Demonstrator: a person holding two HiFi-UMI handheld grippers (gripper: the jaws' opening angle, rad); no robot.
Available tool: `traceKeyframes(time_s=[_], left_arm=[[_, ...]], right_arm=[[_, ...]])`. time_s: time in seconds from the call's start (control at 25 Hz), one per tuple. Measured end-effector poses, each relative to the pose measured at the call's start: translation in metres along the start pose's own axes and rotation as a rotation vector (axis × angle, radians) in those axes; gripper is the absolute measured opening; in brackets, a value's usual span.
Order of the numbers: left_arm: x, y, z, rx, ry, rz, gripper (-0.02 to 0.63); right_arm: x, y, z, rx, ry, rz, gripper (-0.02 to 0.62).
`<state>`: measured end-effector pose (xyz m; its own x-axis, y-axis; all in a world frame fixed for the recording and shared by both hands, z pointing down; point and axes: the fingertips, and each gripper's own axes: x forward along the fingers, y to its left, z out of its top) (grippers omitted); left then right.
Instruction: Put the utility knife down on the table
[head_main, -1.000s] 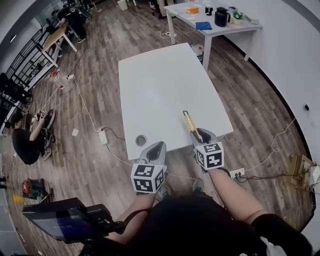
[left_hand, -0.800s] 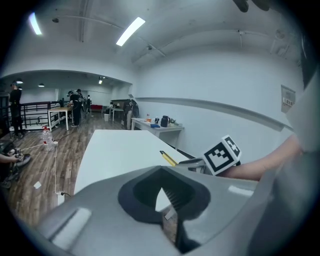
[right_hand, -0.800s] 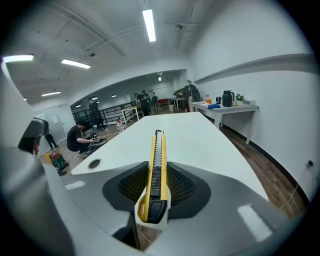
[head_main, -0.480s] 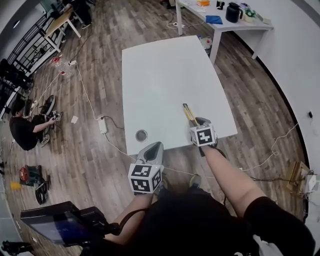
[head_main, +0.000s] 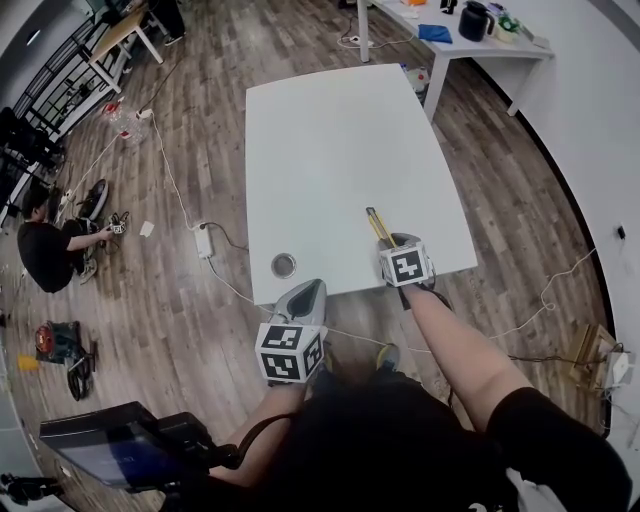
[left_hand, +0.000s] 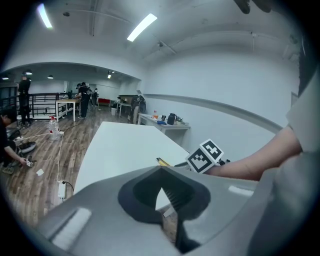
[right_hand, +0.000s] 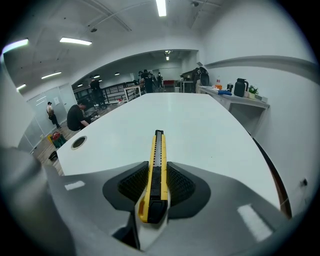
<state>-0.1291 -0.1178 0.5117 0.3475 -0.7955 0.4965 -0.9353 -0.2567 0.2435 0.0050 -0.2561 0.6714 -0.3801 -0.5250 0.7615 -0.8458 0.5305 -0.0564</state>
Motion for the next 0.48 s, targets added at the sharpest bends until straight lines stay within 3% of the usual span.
traceKeyframes(time_s=[0.4,0.48], left_arm=[[-0.0052,-0.0002,-0.0031,0.000,0.001,0.005,0.000],[-0.0043,-0.0008,-0.0026,0.001,0.000,0.003,0.000]], right_arm=[[0.0010,-0.0040,-0.0022,0.014,0.008,-0.004,0.143],[-0.0031,-0.0028,-0.0007,0.030,-0.006,0.011,0.190]])
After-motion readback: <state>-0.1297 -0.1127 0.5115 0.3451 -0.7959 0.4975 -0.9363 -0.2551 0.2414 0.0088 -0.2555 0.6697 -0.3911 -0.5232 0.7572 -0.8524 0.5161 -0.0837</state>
